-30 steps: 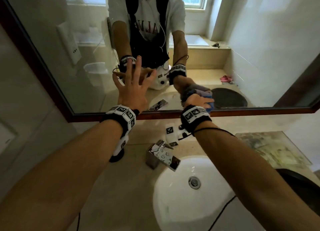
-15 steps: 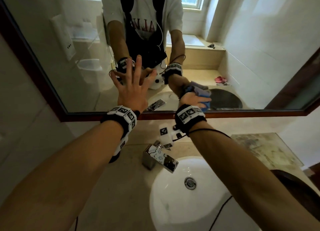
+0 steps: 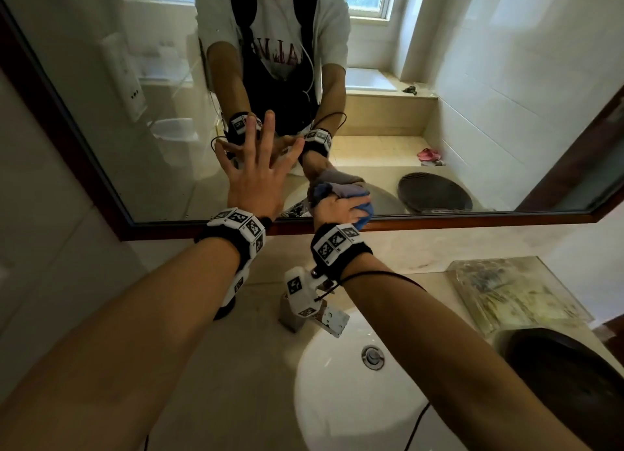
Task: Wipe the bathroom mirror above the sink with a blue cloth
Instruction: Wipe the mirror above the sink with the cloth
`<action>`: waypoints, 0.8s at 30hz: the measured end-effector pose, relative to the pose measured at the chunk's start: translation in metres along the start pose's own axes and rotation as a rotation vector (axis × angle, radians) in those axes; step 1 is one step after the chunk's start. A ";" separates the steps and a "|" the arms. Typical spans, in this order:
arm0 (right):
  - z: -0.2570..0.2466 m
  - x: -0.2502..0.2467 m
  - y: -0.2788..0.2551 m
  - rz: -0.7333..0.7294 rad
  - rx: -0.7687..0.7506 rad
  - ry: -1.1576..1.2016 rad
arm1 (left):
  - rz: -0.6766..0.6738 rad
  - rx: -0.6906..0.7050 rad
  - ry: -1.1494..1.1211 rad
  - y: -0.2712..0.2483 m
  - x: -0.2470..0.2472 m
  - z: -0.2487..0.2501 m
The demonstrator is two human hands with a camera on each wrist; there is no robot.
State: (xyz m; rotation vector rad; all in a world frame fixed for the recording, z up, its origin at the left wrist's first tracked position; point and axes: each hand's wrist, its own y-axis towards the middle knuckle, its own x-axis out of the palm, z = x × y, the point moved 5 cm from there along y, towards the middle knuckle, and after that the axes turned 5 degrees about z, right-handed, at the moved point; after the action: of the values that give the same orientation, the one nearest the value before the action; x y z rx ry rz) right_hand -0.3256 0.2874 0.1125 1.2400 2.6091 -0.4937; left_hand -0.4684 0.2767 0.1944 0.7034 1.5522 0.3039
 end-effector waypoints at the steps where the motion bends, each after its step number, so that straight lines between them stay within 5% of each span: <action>1: 0.000 -0.005 0.006 0.010 0.013 -0.003 | -0.005 0.002 0.002 0.000 0.000 0.000; 9: 0.005 -0.032 0.031 -0.115 0.022 -0.018 | -0.008 0.001 -0.013 -0.001 -0.003 0.001; 17: 0.009 -0.040 0.017 -0.499 0.114 0.267 | 0.040 -0.050 -0.199 -0.012 -0.013 0.011; 24: 0.007 -0.040 -0.021 -0.558 0.155 0.427 | -0.200 0.050 -0.465 -0.047 -0.003 0.025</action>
State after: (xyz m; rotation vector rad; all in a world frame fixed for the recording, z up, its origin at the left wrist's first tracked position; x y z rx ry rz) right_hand -0.3164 0.2439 0.1239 0.6874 3.3532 -0.5799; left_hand -0.4562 0.2332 0.1667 0.5999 1.1750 -0.0489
